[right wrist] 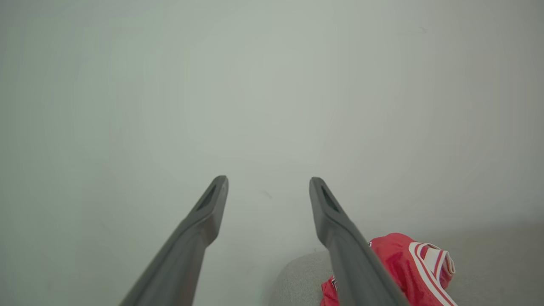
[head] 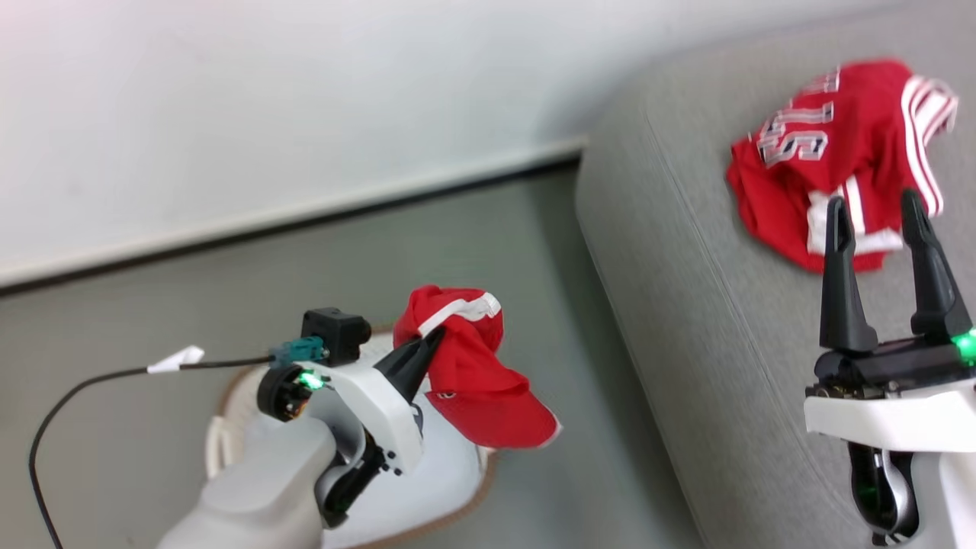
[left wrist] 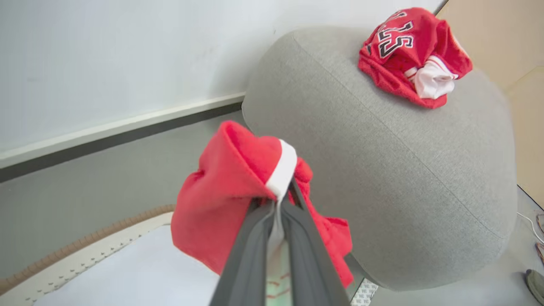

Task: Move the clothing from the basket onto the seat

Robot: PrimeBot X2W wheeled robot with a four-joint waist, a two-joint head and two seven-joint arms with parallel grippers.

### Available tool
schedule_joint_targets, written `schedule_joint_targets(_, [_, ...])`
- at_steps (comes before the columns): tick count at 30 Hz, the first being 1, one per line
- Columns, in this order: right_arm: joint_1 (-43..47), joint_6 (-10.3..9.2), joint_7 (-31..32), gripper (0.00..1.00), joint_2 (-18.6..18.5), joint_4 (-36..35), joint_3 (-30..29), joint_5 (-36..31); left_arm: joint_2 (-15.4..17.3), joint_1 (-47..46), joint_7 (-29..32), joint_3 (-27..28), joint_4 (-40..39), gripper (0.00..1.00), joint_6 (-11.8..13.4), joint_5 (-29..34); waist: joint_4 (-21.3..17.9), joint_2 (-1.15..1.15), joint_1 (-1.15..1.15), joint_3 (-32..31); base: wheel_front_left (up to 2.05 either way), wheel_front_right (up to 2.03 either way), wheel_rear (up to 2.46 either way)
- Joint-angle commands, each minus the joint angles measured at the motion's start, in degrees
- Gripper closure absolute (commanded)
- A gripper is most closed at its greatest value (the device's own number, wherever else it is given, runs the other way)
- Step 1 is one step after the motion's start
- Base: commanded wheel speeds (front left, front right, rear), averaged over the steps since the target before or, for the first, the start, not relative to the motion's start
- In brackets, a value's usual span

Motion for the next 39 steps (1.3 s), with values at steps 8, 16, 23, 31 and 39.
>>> schedule_joint_targets(8, [3.6,-0.15,0.0,0.0,-3.0,2.8,0.5,2.9,-1.6,5.3,0.0,7.6,-5.4,1.0,0.2,7.3,6.8,0.0,0.01,-11.8,0.0,0.0,0.0])
schedule_joint_targets(16, [6.8,-0.15,0.0,0.0,-3.5,4.2,1.9,4.8,-1.5,5.9,0.0,11.6,-10.7,1.0,1.6,13.4,10.1,0.0,0.01,-15.8,0.0,0.0,0.0])
schedule_joint_targets(23, [8.1,-0.15,0.0,0.0,-4.3,5.6,3.9,6.4,-0.7,4.4,0.0,14.1,-16.9,1.0,3.2,16.1,12.1,0.0,0.01,-17.1,0.0,0.0,0.0])
schedule_joint_targets(31, [10.2,-0.15,0.1,0.0,-3.8,6.3,6.5,7.2,0.8,3.7,1.0,14.9,-24.2,1.0,5.2,17.0,13.1,0.0,0.01,-17.9,0.0,0.0,0.0])
schedule_joint_targets(39, [10.2,-0.15,0.0,0.0,-4.0,6.9,8.2,7.3,1.8,4.7,2.3,14.6,-27.9,1.0,6.3,16.9,13.5,0.0,0.01,-17.8,0.0,0.0,0.0])
